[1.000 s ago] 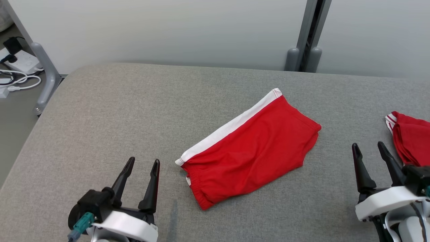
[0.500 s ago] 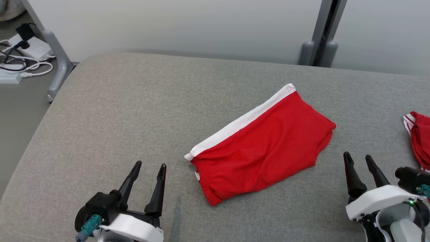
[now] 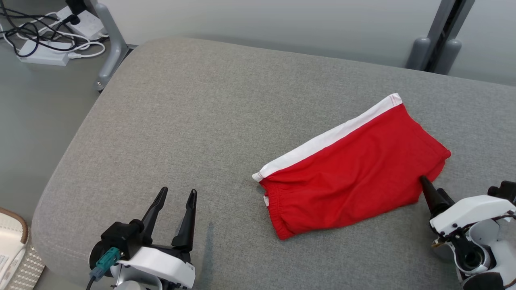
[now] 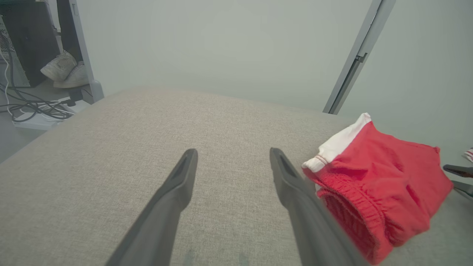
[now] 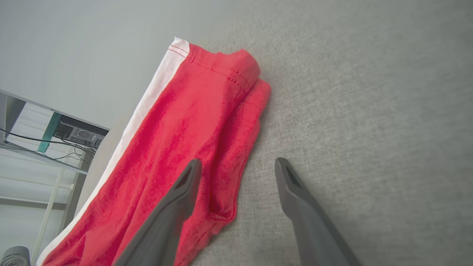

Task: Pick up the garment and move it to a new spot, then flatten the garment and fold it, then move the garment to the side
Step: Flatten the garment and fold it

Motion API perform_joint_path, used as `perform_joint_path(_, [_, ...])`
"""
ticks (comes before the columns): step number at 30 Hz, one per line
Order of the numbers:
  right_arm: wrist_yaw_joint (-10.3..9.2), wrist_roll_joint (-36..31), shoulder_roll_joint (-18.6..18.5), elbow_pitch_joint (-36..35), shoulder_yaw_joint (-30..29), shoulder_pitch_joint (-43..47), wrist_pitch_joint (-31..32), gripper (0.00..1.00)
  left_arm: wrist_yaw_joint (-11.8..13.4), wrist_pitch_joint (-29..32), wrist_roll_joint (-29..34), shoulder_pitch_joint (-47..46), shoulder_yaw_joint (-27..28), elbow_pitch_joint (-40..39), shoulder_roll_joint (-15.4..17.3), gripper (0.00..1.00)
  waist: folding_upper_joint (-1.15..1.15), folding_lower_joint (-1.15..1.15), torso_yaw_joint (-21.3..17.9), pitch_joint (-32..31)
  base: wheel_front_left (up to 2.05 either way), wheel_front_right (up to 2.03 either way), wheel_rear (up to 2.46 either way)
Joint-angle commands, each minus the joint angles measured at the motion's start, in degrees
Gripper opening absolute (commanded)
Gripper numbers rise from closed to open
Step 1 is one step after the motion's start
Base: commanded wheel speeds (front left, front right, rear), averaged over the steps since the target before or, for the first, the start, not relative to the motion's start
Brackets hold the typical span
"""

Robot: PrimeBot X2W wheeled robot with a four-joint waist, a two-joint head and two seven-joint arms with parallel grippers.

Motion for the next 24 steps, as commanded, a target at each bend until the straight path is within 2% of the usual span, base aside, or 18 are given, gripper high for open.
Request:
perform_joint_path(1, [-0.02, 0.6, -0.6, 1.0, -0.3, -1.0, 0.9, 1.0, 0.1, -0.2, -0.3, -0.9, 0.1, -0.1, 0.2, 1.0, 0.0, 0.0, 1.1, 0.8, 0.0, 0.0, 0.0])
perform_joint_path(9, [-0.01, 3.5, -0.4, 5.9, -2.1, -5.1, 3.8, 1.0, 0.6, -0.2, -1.4, -1.4, -1.3, -0.7, 0.2, 1.0, 0.0, 0.0, 3.1, 2.2, 0.0, 0.0, 0.0])
perform_joint_path(21, [-0.02, 1.6, -1.6, 15.9, -2.2, -12.0, 7.3, 1.0, 1.5, -0.2, -2.7, -2.5, -3.8, -1.0, 0.2, 1.0, 0.0, 0.0, 5.6, 3.8, 0.0, 0.0, 0.0])
perform_joint_path(22, [-0.02, 1.5, -1.4, 16.0, -1.8, -12.4, 7.5, 0.26, 1.5, -0.2, -2.7, -2.5, -3.9, -1.0, 0.2, 1.0, 0.0, 0.0, 5.8, 3.8, 0.0, 0.0, 0.0])
perform_joint_path(23, [-0.01, 1.5, -1.4, 15.7, -1.4, -12.6, 7.4, 0.0, 1.5, -0.2, -2.7, -2.5, -4.0, -1.0, 0.2, 1.0, 0.0, 0.0, 5.9, 3.7, 0.0, 0.0, 0.0])
perform_joint_path(24, [-0.02, 1.7, -1.3, 15.5, -1.2, -12.7, 7.2, 0.0, 1.6, -0.2, -2.7, -2.5, -4.1, -0.9, 0.2, 1.0, 0.0, 0.0, 6.0, 3.7, 0.0, 0.0, 0.0])
